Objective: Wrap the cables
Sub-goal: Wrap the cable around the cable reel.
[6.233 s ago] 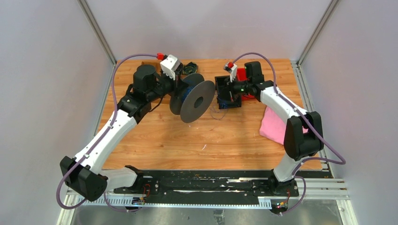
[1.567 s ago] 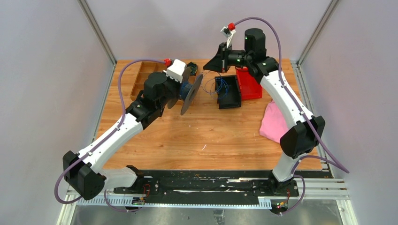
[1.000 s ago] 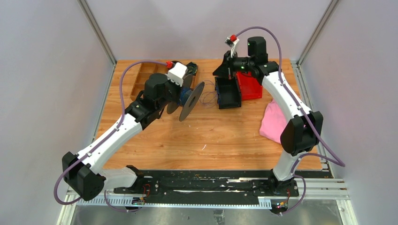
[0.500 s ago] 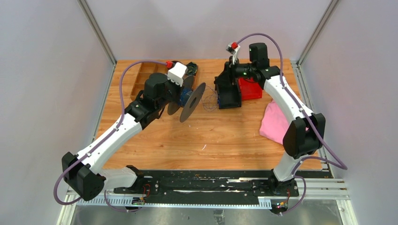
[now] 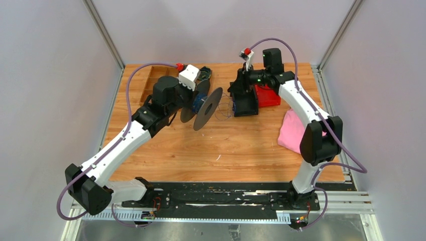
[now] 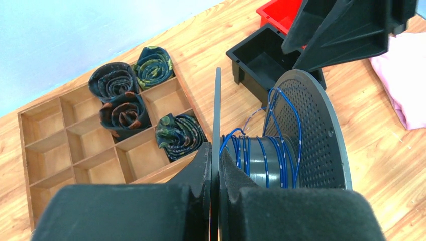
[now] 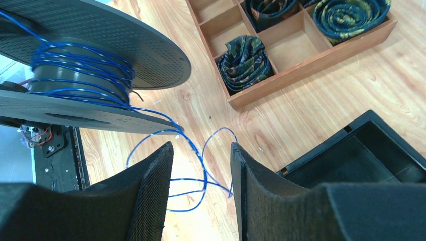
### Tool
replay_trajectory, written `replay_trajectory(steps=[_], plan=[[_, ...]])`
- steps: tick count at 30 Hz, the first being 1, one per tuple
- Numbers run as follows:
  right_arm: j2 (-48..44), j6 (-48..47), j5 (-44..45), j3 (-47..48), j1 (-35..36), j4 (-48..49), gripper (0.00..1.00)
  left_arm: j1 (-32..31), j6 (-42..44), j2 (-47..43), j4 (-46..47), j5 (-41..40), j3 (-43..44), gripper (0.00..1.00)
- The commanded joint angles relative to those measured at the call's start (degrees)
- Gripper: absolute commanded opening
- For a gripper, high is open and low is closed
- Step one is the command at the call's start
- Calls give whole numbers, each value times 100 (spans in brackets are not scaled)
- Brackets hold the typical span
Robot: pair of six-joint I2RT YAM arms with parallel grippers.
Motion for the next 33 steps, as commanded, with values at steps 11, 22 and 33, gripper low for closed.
replay_trajectory(steps=[11,22,33], plan=[[514,-90,-250,-217,295,294,42,67,-137,-81,374,165,292,0],[391,-234,-164,-448,354,493,39,73,-172,-33,352,213,330,0],[646,-295,50,-462,578,723,33,114,-279,50,353,333,382,0]])
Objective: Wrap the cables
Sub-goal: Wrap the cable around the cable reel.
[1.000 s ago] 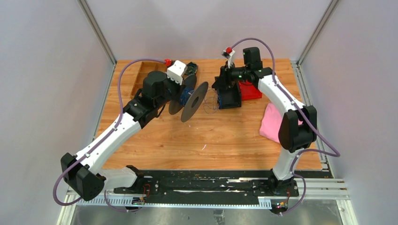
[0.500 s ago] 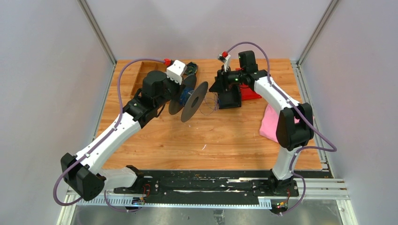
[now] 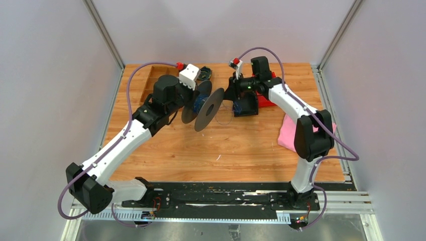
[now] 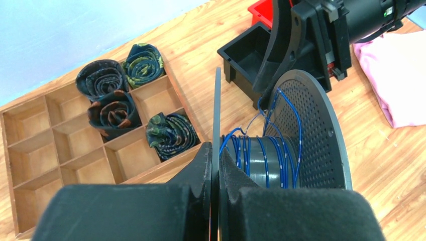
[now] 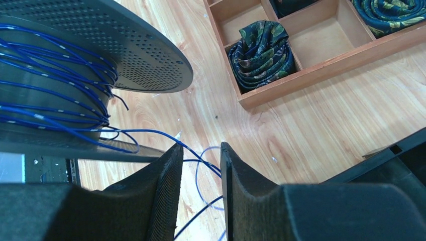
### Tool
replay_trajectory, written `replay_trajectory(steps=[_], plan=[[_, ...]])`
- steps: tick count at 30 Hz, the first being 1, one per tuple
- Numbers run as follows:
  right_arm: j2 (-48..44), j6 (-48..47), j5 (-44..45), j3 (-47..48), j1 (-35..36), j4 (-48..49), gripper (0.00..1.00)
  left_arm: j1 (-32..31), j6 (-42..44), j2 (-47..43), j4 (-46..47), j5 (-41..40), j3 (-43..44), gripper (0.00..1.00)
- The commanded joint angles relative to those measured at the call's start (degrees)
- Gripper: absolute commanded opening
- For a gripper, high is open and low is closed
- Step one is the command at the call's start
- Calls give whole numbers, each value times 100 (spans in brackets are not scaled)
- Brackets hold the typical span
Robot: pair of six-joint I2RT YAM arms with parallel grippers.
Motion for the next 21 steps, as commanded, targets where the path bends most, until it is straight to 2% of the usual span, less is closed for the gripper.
replay_trajectory(steps=[1,8,21], plan=[[144,-229,130,-74,219,174,33,80,-142,-19,432,152,328,0],[266,-407,248,-231,306,222,26,178,-300,-23,433,260,339,0],[310,-590,641,-827,449,305,22,699,-1027,-84,534,793,344,0]])
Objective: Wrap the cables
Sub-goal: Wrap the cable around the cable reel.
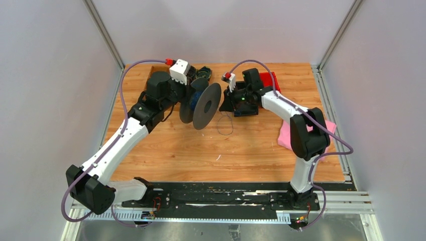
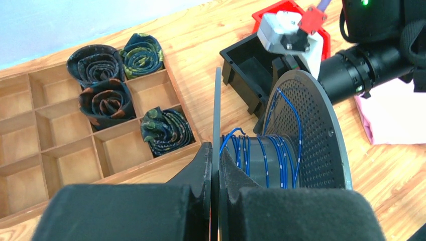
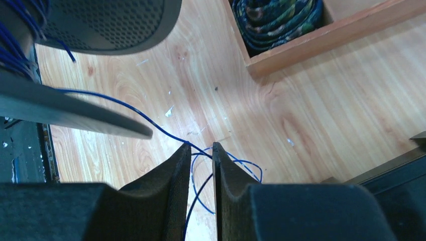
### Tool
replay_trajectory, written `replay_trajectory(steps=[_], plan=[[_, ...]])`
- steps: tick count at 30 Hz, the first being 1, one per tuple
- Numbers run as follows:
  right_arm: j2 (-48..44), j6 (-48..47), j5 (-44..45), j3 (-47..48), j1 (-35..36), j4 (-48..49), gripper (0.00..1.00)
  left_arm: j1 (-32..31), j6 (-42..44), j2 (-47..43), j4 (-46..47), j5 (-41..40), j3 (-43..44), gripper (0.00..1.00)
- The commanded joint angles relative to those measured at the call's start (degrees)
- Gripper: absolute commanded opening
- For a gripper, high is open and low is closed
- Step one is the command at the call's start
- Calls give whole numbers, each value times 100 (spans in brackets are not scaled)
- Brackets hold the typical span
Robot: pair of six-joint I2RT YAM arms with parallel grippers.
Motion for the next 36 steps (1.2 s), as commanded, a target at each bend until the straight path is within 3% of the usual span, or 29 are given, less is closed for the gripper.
replay_trajectory(steps=[1,9,20,27,36], plan=[[120,-188,145,-247,119,107,22,204,-428,-114,548,311,307,0],[-180,-394,251,-881,242,165,19,513,-814,-199,578,526,339,0],[-1347,-1168,510,-2119,244,-184,20,876,-1012,-333,516,452,410,0],[-2087,-1767,987,-2616,229,-792,29,986,-1074,-382,464,351,432,0],[-2641,-2313,1298,-2380,73,-1640,49,1061,-1116,-396,497,372,387,0]])
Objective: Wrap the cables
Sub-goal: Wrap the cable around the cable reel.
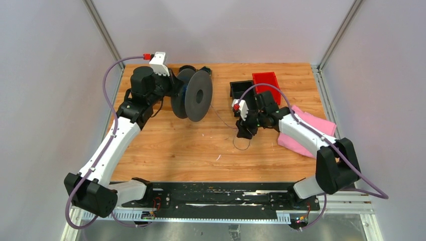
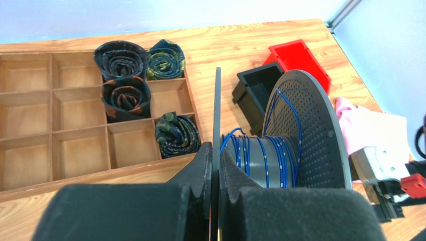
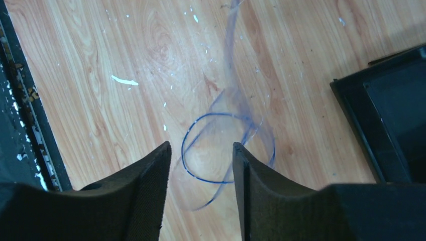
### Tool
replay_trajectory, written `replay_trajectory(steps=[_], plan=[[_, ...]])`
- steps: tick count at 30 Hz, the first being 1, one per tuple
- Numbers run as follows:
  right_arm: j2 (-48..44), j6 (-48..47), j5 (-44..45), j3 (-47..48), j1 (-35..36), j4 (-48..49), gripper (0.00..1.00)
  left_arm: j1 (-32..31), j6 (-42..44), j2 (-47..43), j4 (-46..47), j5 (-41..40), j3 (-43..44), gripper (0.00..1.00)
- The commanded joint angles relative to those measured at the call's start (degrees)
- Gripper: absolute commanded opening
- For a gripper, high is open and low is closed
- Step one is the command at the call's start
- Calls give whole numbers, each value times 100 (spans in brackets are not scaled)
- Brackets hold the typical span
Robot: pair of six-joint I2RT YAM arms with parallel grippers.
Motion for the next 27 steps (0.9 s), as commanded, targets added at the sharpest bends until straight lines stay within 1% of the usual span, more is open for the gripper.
replay_trajectory(steps=[1,4,7,10,11,17,20,22,25,27], plan=[[-275,-435,156,232,-71,-695,53,66,-117,-232,507,-18,266,0],[-344,-400,-151,501,-75,-935,63,66,-92,-223,542,17,236,0],[-353,-218,-399,772,-75,-958,64,66,-96,-213,564,93,212,0],[-170,172,-407,1078,-75,-745,64,66,-118,-202,593,202,195,0],[-71,350,-367,1177,-71,-572,63,66,-144,-196,614,266,192,0],[818,1833,-400,1610,-205,1175,59,66,-292,-188,775,691,159,0],[1436,1904,-918,1970,-283,1442,57,66,-319,-218,771,778,158,0],[1750,1906,-1169,1991,-286,1732,57,66,-362,-234,767,848,168,0],[1816,1971,-1227,1627,-286,2553,60,66,-422,-234,771,939,158,0],[1775,1931,-1143,1471,-286,2905,61,66,-460,-230,765,983,166,0]])
